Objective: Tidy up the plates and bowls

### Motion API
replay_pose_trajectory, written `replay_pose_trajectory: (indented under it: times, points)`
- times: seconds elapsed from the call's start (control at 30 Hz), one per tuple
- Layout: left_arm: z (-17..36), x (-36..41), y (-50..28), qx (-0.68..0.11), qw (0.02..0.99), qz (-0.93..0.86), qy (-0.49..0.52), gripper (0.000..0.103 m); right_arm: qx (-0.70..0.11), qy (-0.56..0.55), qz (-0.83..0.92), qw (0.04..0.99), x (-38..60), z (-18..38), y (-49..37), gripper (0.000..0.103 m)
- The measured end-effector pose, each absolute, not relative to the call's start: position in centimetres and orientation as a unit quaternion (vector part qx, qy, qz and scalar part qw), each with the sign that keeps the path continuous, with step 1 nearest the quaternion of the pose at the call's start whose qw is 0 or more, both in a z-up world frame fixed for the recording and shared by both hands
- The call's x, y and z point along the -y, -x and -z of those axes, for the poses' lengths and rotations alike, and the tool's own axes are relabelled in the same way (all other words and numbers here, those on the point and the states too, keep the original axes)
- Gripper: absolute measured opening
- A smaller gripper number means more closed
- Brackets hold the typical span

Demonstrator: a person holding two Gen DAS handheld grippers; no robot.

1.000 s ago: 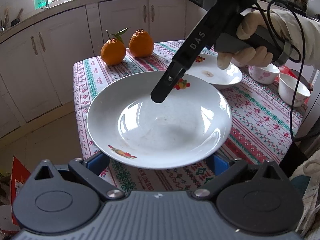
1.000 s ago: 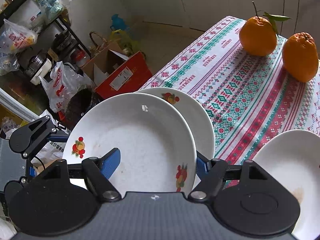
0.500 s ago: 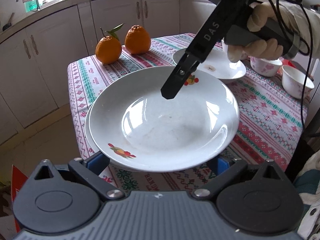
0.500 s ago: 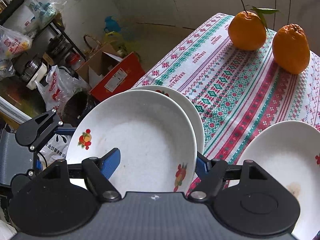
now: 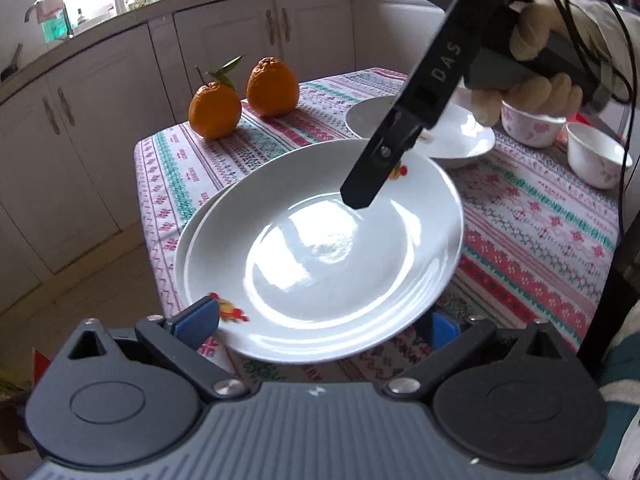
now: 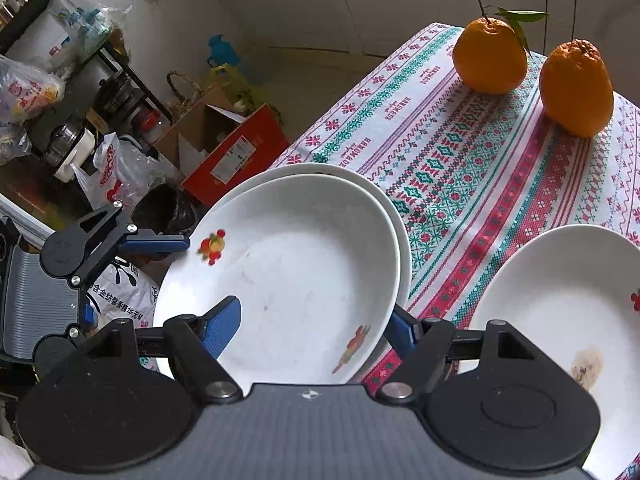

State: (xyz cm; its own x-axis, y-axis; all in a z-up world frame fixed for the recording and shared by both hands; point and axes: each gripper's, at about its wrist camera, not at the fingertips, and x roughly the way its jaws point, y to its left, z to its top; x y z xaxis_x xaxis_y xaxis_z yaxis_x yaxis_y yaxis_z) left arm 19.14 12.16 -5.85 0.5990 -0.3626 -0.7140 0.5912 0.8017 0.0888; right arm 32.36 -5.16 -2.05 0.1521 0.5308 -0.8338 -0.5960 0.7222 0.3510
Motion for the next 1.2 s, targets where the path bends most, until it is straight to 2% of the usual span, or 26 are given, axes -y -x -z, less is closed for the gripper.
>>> replay_pose_trajectory:
  times: [0.47, 0.8, 0.87, 1.0, 1.2]
  points:
    - [5.9, -12.0, -18.7, -0.347, 0.890, 0.257, -0.149, 0.103, -0.529, 0.037, -0.352, 0.771, 5.0, 1.9, -31.4, 0.081]
    - [5.8, -11.1, -17.7, -0.342, 0.890, 0.256, -0.160, 0.102, -0.517, 0.051, -0.333, 0.787, 5.9, 2.1, -30.0, 0.086]
    - [5.7, -10.9, -17.3, -0.341, 0.891, 0.252, -0.162, 0.102, -0.507, 0.049, -0.324, 0.797, 6.4, 1.8, -29.4, 0.089]
    - [4.8, -10.7, -16.4, -0.334, 0.898, 0.245, -0.145, 0.102, -0.471, 0.044, -0.293, 0.831, 7.9, 0.7, -26.8, 0.103]
    - [3.1, -9.8, -16.3, -0.324, 0.904, 0.246, -0.129, 0.103, -0.392, 0.075, -0.209, 0.893, 10.9, 0.3, -21.5, 0.103]
